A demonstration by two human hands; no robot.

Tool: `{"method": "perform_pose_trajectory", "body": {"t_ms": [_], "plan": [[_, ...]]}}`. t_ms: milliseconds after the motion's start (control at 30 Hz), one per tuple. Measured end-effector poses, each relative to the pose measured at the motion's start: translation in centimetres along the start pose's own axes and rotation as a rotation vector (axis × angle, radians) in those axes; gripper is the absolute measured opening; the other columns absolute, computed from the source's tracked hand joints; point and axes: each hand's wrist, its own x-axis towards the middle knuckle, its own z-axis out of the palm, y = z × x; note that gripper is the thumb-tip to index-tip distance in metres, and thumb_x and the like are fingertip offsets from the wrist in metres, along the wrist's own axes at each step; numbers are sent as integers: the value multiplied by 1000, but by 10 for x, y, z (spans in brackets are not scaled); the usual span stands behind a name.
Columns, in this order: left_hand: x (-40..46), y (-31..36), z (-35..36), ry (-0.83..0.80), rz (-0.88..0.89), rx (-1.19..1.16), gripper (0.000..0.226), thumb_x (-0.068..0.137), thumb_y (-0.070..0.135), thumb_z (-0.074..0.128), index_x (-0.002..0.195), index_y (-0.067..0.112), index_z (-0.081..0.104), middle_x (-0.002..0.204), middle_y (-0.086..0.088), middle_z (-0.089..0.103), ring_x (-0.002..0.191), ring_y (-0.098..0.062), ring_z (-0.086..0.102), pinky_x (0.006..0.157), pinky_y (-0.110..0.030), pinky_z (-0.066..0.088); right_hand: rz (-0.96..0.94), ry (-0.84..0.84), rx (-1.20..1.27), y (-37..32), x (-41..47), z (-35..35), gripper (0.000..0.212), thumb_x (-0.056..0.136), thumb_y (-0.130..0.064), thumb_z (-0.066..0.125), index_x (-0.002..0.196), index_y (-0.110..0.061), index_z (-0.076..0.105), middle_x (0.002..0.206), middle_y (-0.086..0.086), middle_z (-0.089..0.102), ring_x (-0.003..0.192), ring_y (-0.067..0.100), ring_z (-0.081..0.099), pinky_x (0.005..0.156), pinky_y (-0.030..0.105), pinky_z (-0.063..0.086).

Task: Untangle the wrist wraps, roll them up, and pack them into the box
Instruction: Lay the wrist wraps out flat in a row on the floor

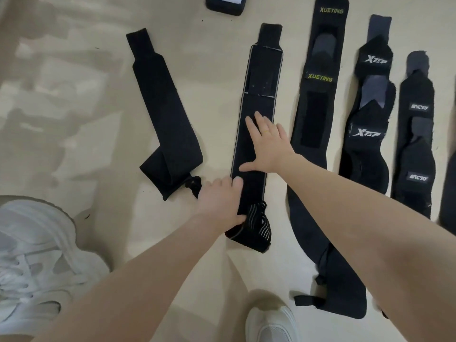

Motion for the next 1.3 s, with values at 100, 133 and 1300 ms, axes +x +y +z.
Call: {"method": "perform_pose_trajectory", "body": {"t_ms": [100,133,1300], "plan": [[11,-2,15,105,275,232,85,81,38,61,146,9,15,146,-15,22,139,-34,19,116,-45,10,9,-125,-37,2,6,13,126,70,-67,64,147,-15,-23,154,8,-29,143,24,-22,117,49,-6],[14,-4,22,119,304,272,82,83,31,56,147,6,12,150,-19,14,143,-35,8,117,-45,-1,9,-138,-53,4,10,16,129,69,-69,64,145,-16,-26,153,7,-32,142,24,-25,116,50,-8],[25,-137,-56,191,-716,-1539,41,98,37,46,124,8,58,125,-8,61,112,-25,59,101,-39,45,-41,-325,1533,-106,13,-34,34,97,-17,50,131,-15,52,124,1,62,114,16,58,101,33,45]]}}
